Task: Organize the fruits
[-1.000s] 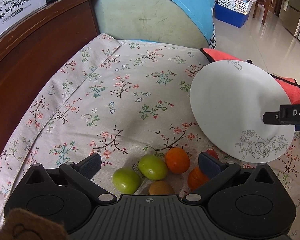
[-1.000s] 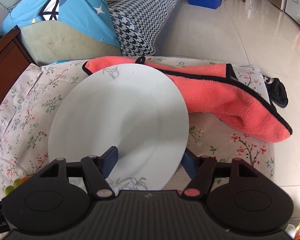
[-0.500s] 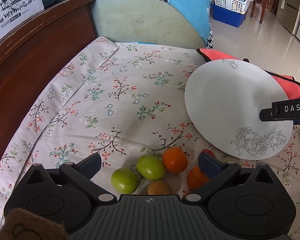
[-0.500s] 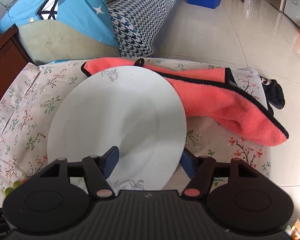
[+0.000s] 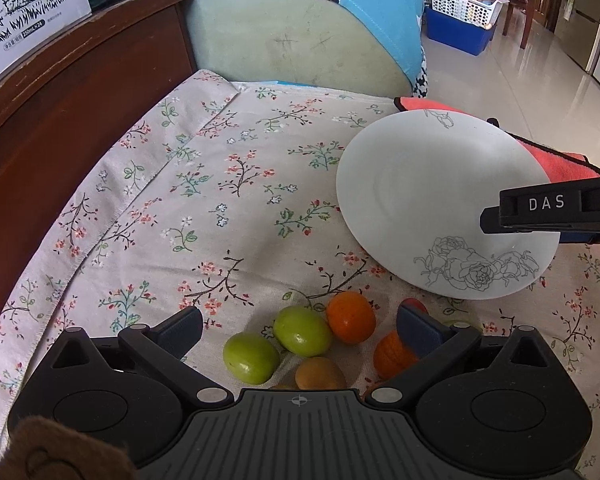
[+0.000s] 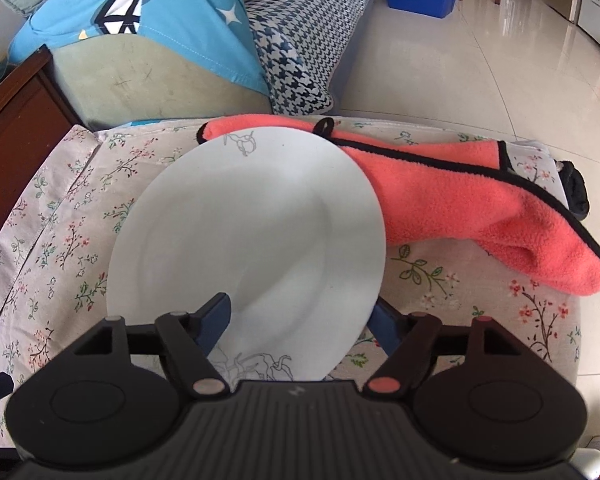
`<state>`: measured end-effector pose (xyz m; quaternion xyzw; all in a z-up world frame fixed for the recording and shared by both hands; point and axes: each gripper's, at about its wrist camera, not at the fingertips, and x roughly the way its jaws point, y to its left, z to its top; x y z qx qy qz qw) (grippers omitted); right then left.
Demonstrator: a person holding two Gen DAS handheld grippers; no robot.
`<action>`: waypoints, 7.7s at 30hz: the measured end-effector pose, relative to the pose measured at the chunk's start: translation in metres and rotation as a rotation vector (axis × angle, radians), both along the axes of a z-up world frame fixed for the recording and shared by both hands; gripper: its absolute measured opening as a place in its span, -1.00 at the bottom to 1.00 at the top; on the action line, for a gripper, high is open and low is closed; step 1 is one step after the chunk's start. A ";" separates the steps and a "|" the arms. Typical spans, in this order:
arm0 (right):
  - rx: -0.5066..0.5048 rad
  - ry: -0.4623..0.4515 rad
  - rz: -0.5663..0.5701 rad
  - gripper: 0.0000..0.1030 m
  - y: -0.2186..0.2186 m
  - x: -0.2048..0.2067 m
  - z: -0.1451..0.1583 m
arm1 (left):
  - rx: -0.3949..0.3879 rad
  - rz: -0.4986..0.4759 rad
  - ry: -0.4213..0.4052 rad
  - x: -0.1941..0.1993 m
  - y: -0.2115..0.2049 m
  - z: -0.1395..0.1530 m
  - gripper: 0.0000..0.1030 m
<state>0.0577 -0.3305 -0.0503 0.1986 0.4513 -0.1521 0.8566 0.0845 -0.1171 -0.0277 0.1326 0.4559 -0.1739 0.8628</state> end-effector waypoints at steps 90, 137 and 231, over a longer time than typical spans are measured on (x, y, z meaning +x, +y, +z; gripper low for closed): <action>-0.014 -0.016 0.207 -0.61 0.053 -0.141 0.000 | -0.173 -0.126 -0.025 -0.140 0.026 -0.021 -0.55; 0.079 -0.116 0.105 -0.61 -0.008 -0.029 0.016 | -0.296 -0.144 0.012 0.014 -0.050 -0.015 -0.55; -0.061 -0.059 0.325 0.10 0.086 -0.094 0.002 | -0.050 -0.040 0.060 -0.070 0.081 -0.019 0.38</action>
